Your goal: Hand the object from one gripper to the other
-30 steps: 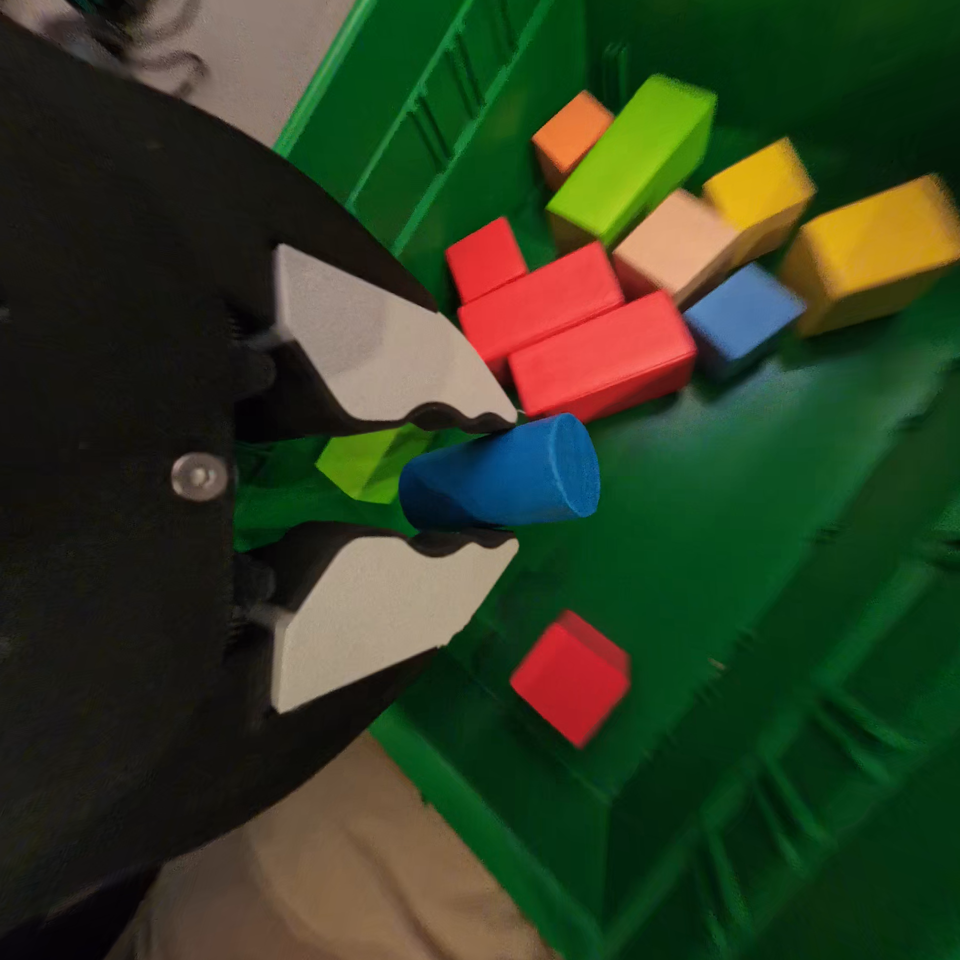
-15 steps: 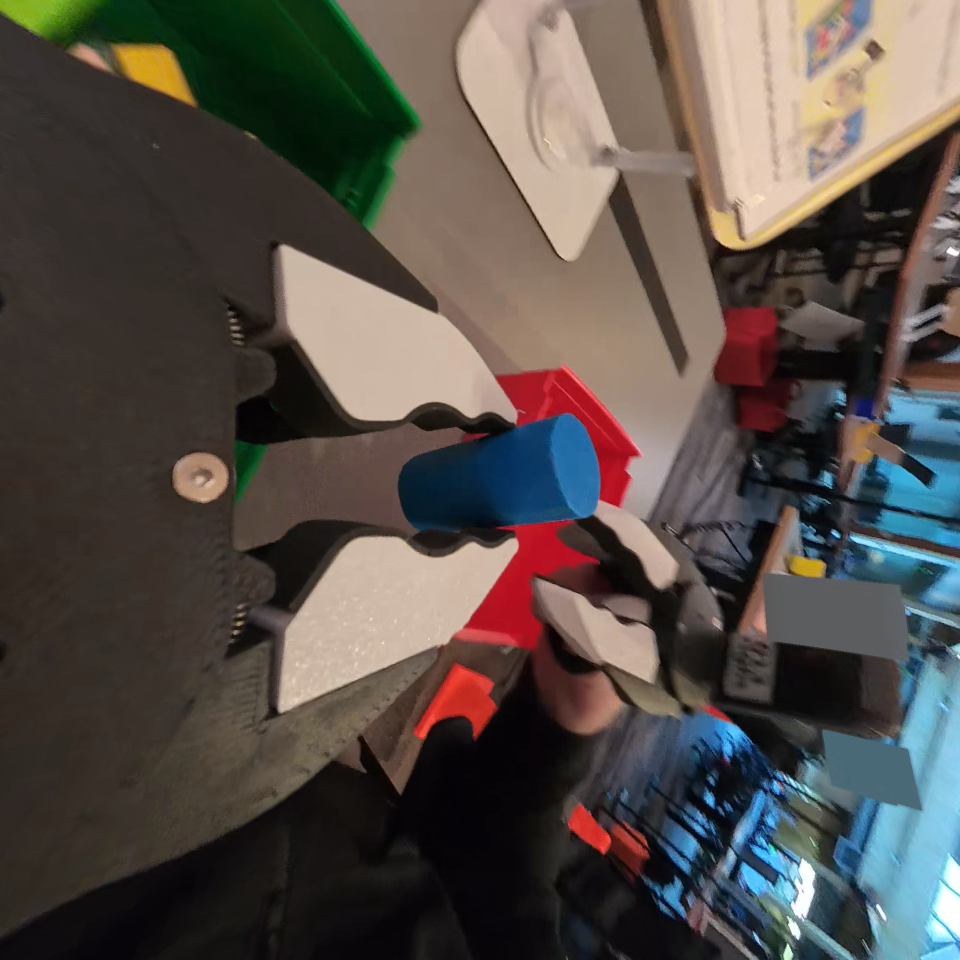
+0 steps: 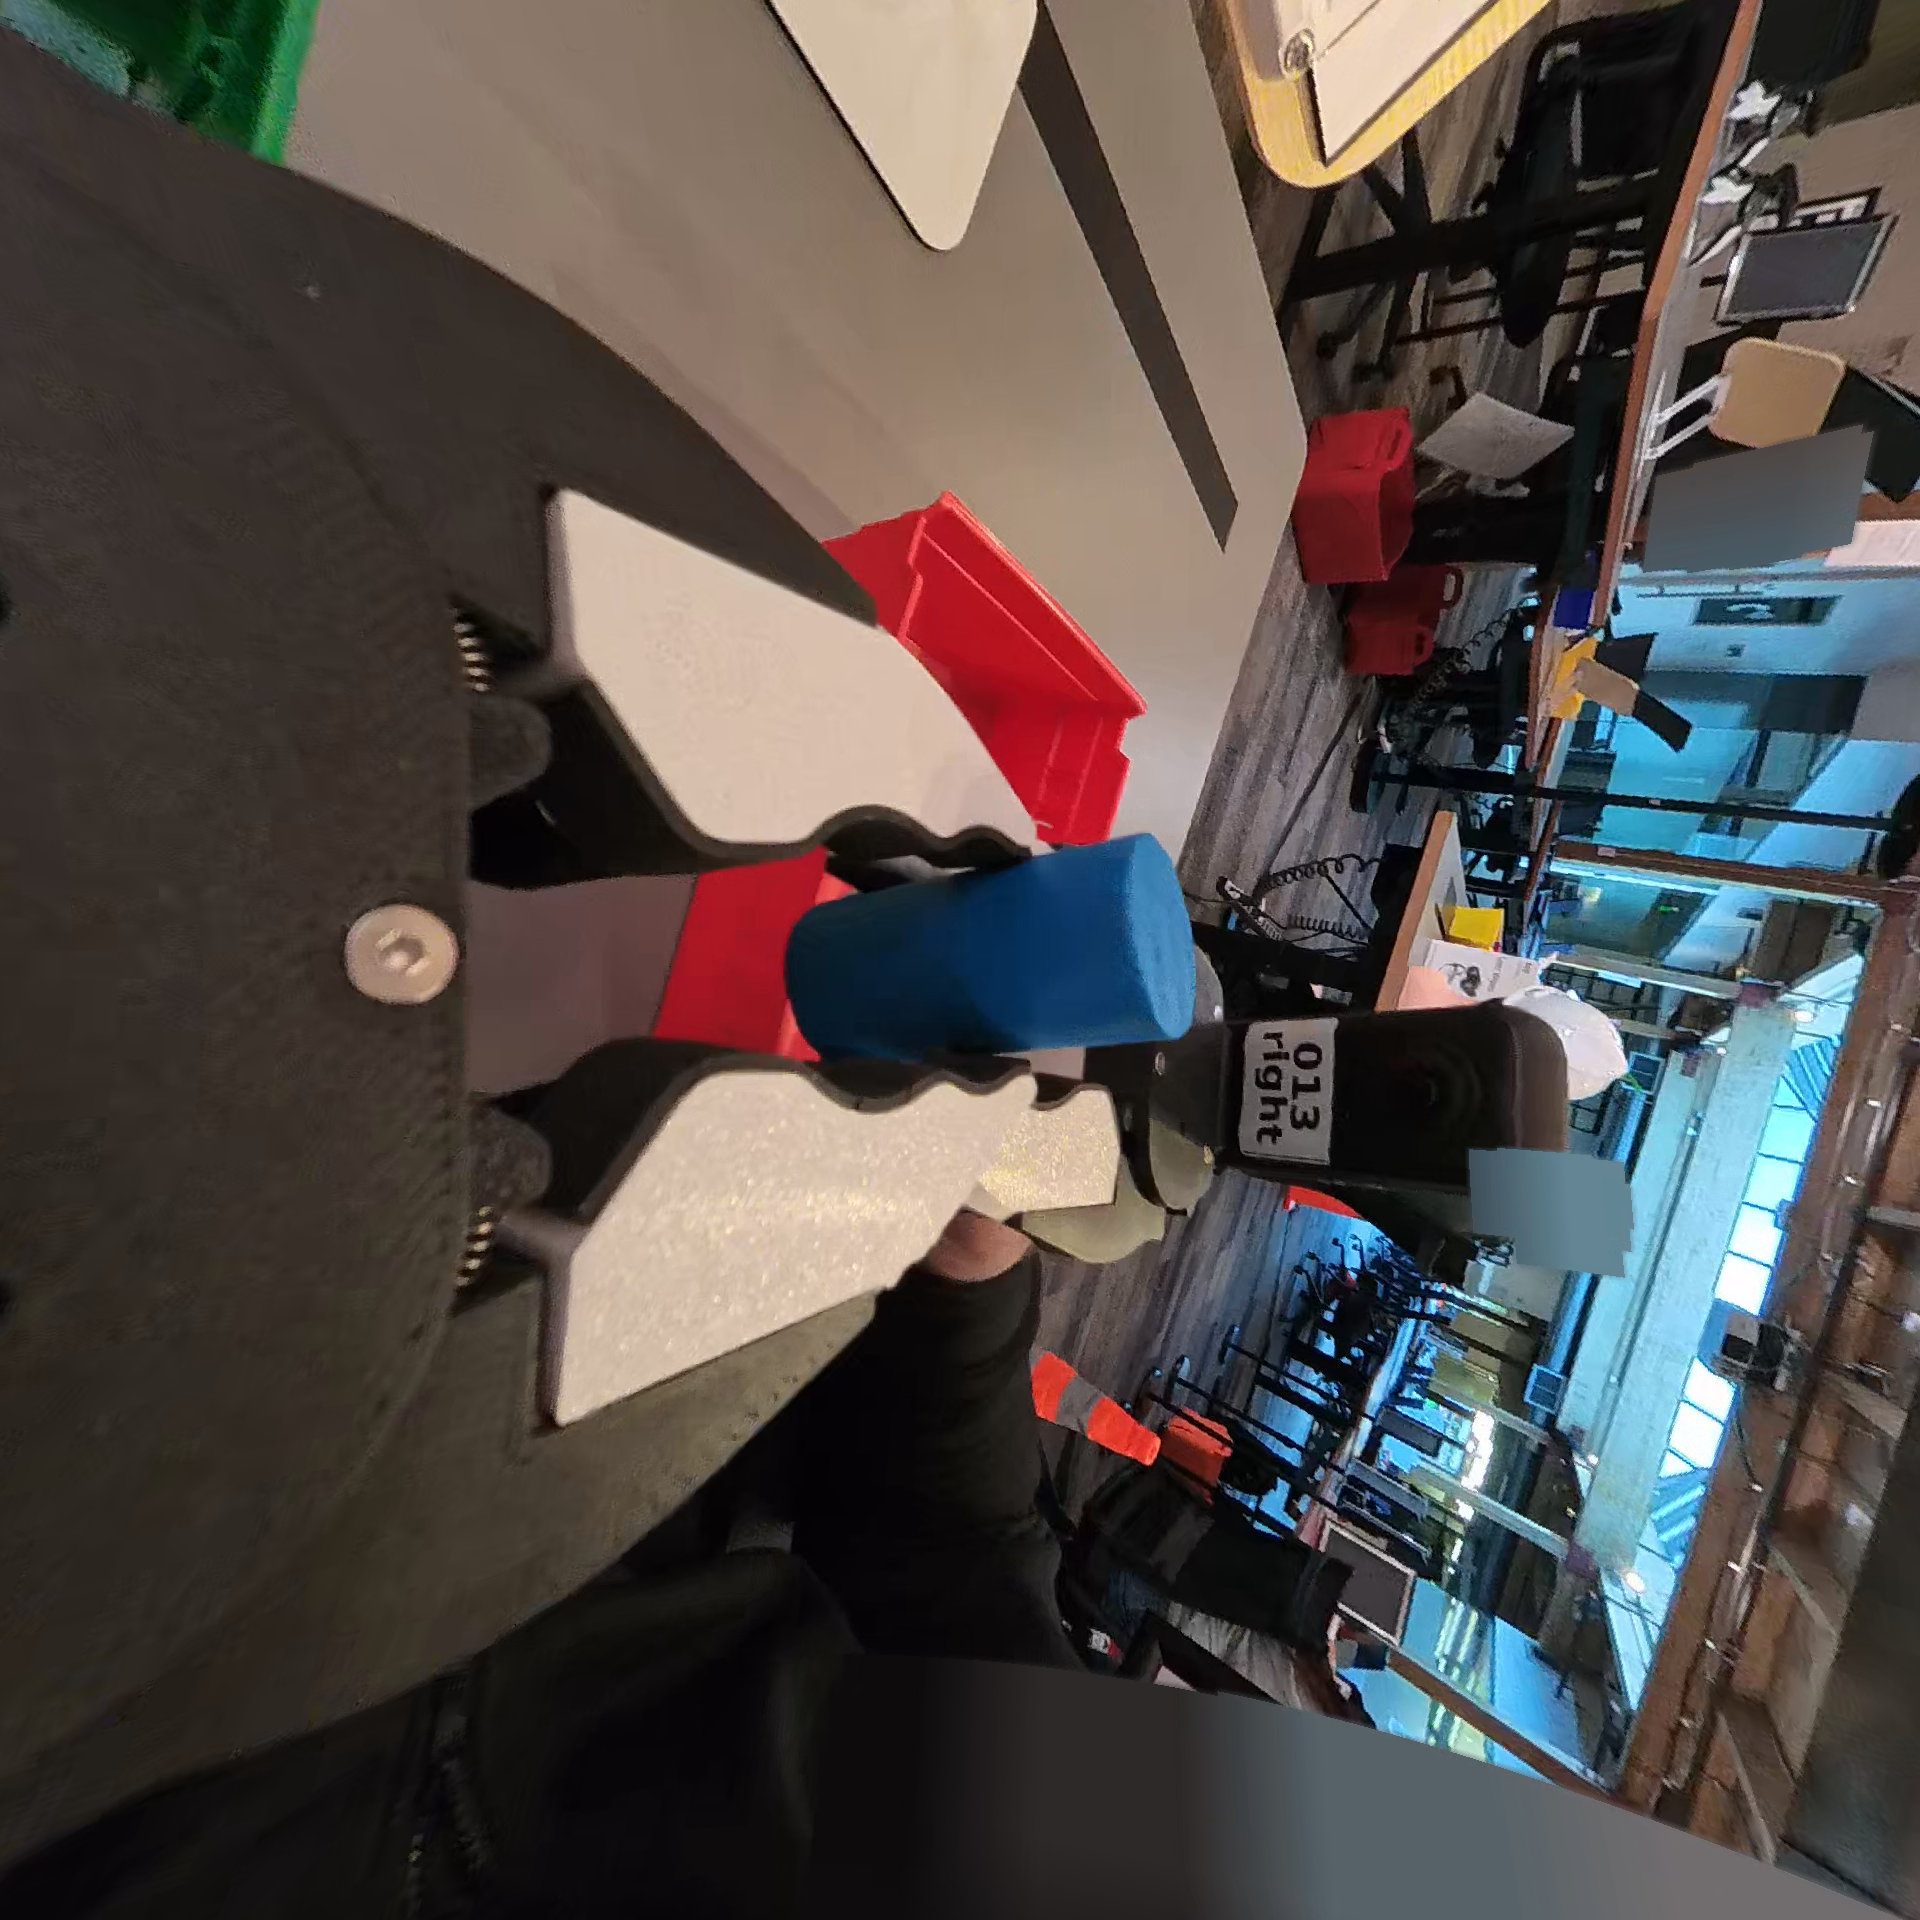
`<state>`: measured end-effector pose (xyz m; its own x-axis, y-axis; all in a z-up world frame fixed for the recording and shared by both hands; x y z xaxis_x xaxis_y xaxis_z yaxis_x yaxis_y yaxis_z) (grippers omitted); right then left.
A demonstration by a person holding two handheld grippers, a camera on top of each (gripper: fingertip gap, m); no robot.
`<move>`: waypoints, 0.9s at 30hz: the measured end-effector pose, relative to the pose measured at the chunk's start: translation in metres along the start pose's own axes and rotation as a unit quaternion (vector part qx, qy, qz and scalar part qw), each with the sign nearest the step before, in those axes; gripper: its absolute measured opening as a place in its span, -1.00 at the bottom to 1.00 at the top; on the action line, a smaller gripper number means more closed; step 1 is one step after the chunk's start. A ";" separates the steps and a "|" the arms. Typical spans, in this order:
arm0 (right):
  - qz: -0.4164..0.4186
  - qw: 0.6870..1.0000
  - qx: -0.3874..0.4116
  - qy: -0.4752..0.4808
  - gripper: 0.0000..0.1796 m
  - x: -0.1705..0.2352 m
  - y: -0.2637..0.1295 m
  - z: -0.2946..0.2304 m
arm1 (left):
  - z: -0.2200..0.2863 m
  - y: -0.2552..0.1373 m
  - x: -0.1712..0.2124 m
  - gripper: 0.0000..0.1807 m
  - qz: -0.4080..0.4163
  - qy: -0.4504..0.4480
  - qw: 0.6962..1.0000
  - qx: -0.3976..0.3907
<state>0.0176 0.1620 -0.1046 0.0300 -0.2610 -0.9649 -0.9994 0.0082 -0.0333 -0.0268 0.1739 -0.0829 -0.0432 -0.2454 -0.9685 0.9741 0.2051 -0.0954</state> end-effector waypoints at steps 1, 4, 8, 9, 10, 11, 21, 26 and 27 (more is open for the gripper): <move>-0.002 1.000 0.000 0.002 -0.62 0.000 0.000 0.000 | 0.000 0.001 0.000 -0.62 0.002 -0.001 1.000 -0.001; -0.007 1.000 0.006 -0.001 -0.63 0.001 -0.001 0.001 | 0.000 0.001 0.001 -0.62 0.000 0.002 1.000 -0.002; -0.014 1.000 0.009 0.000 -0.63 0.000 -0.005 0.001 | -0.001 0.000 0.000 -0.62 0.002 0.003 1.000 -0.002; -0.015 1.000 0.007 0.000 -0.63 -0.002 -0.006 0.000 | -0.001 0.000 -0.001 -0.62 0.005 0.001 1.000 -0.001; -0.020 1.000 0.008 0.001 -0.63 -0.002 -0.008 0.000 | 0.000 -0.001 -0.002 -0.62 0.009 -0.002 1.000 0.002; -0.025 1.000 0.012 0.000 -0.63 -0.003 -0.010 0.000 | 0.000 -0.002 -0.004 -0.63 0.015 -0.003 1.000 0.002; -0.115 0.967 0.221 0.060 -0.63 0.006 -0.110 0.042 | -0.024 -0.028 -0.012 -0.63 0.023 0.029 0.997 -0.063; -0.187 0.900 0.355 0.169 -0.63 0.054 -0.187 0.070 | -0.037 -0.031 -0.003 -0.68 0.009 0.025 0.996 -0.083; -0.207 0.883 0.378 0.186 -0.63 0.065 -0.198 0.074 | -0.040 -0.031 -0.001 -0.69 0.006 0.026 0.996 -0.087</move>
<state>0.2191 0.2150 -0.1805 0.2422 -0.6911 -0.6809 -0.6037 0.4420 -0.6634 -0.0660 0.2054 -0.0877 -0.0472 -0.1939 -0.9799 0.9218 0.3695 -0.1175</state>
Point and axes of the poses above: each gripper's, where its closed fingertips meet, y out along the fingers, x out of its underside, z = x × y across the jaws, the point moved 4 cm from there along -y, back along the fingers, and after that the axes turned 10 degrees about -x, right-handed, at the moved point
